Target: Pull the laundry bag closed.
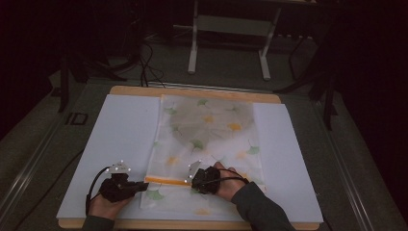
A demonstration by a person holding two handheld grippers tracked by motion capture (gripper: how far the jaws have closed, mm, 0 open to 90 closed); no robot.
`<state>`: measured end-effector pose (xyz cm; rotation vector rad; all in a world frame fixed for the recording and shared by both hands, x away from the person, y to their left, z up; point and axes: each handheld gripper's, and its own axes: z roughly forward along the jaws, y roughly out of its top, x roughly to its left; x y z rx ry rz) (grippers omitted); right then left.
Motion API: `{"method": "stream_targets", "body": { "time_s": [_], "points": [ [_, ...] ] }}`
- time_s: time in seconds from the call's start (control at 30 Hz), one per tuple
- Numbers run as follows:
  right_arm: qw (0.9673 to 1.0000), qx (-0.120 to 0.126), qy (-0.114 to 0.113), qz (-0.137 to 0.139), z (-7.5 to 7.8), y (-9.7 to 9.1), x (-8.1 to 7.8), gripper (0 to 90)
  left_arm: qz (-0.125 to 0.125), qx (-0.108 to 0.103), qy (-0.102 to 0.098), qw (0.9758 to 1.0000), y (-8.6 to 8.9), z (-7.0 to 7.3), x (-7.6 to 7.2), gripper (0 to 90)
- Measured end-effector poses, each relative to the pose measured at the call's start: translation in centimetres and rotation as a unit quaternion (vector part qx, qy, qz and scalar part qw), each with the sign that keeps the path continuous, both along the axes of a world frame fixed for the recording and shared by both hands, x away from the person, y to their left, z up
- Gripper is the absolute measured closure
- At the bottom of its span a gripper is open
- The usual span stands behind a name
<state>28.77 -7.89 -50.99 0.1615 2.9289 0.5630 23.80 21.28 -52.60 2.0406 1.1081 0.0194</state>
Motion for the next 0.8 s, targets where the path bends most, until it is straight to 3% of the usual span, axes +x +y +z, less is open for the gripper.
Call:
{"method": "stream_targets", "body": {
  "time_s": [0.8],
  "points": [
    [0.9999,-0.012,0.002,-0.006,0.1,-1.6,0.1,84.3,0.002,-0.001,-0.001,1.0,0.1,0.0,0.0,87.8]
  ]
}}
